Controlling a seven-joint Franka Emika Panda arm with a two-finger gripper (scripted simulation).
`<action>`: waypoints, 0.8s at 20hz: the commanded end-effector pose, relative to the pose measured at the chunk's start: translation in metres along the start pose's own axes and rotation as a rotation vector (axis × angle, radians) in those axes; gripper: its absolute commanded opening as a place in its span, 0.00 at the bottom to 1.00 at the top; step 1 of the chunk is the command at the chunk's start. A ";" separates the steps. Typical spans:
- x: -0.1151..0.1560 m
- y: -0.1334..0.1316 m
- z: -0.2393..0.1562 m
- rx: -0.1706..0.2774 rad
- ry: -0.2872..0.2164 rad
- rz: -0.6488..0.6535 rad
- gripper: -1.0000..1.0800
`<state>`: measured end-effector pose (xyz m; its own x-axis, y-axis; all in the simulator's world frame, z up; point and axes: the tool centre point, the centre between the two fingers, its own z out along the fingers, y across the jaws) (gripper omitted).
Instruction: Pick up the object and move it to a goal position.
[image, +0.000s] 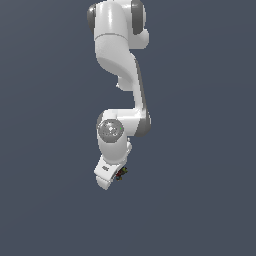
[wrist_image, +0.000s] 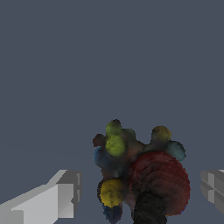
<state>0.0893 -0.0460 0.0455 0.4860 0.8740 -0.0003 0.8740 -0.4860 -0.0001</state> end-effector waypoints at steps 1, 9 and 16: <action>0.000 0.000 0.011 0.000 0.000 -0.001 0.96; 0.001 0.001 0.016 0.000 0.000 -0.001 0.00; 0.001 0.001 0.016 0.000 0.000 -0.001 0.00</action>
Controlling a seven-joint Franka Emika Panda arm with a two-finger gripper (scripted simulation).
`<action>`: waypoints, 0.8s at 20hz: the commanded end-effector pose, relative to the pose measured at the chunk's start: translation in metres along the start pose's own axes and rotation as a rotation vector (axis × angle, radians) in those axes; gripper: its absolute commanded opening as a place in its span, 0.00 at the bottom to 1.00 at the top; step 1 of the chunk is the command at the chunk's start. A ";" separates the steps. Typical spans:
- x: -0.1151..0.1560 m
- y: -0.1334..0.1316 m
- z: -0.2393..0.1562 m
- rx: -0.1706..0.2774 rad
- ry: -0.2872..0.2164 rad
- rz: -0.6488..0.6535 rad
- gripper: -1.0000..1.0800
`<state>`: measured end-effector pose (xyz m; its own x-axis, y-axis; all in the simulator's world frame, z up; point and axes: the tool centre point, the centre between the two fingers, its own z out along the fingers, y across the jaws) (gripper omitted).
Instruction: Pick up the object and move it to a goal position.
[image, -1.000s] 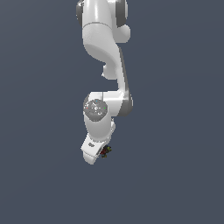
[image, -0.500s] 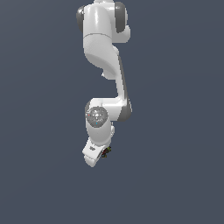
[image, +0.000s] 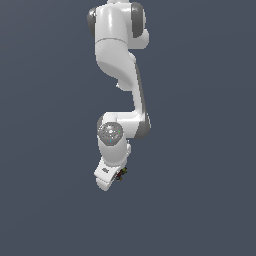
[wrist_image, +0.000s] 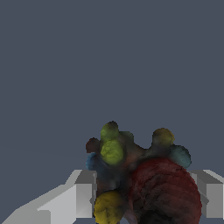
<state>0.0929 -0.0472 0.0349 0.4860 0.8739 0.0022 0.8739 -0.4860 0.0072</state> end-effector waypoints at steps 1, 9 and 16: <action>0.000 -0.003 0.005 0.007 -0.002 -0.001 0.00; 0.003 0.000 -0.018 0.000 0.000 0.000 0.00; 0.011 -0.001 -0.072 0.001 0.000 -0.001 0.00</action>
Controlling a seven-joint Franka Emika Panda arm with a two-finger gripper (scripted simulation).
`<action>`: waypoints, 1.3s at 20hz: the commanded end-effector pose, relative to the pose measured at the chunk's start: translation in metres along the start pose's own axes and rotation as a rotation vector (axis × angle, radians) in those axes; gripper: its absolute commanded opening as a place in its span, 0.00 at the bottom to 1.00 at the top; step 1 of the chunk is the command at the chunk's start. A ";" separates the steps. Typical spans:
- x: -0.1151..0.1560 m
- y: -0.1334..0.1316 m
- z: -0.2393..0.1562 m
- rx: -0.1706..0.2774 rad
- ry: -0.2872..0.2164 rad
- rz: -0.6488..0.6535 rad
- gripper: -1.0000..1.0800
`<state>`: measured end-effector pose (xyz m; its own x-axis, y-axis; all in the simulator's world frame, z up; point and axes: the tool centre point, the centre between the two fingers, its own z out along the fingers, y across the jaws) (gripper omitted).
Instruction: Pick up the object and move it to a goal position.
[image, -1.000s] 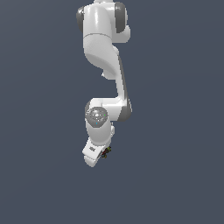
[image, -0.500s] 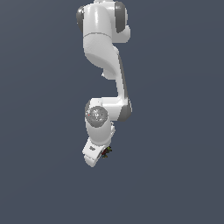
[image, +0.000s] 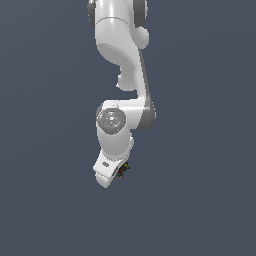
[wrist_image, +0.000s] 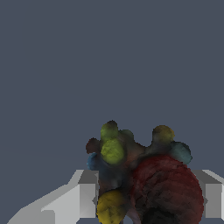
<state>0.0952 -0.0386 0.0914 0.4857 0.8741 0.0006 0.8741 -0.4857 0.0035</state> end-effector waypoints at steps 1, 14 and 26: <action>0.004 0.000 -0.025 -0.002 0.001 -0.001 0.00; 0.028 -0.001 -0.168 0.001 0.001 -0.002 0.00; 0.045 0.003 -0.266 0.003 0.001 -0.001 0.00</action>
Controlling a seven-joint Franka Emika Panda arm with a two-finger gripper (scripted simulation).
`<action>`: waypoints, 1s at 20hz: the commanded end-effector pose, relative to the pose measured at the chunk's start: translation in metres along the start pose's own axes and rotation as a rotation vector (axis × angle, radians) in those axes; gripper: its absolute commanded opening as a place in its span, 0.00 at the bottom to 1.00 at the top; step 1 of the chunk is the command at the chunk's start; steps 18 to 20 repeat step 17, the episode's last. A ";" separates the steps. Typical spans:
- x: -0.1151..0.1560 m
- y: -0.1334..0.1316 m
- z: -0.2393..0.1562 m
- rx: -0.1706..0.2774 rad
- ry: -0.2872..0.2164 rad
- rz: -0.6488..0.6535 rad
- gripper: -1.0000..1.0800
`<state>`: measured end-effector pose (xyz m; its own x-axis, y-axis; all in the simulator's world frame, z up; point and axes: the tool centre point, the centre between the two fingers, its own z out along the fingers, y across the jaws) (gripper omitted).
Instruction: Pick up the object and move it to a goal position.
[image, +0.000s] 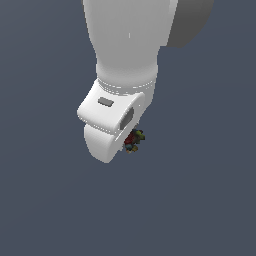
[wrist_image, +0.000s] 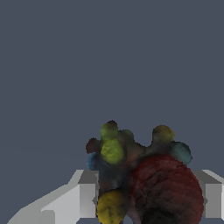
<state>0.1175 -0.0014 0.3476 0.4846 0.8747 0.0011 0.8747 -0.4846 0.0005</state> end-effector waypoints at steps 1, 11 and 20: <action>0.002 0.001 -0.014 0.000 0.000 0.001 0.00; 0.007 0.003 -0.039 0.000 -0.001 0.001 0.00; 0.008 0.003 -0.042 0.000 -0.001 0.001 0.00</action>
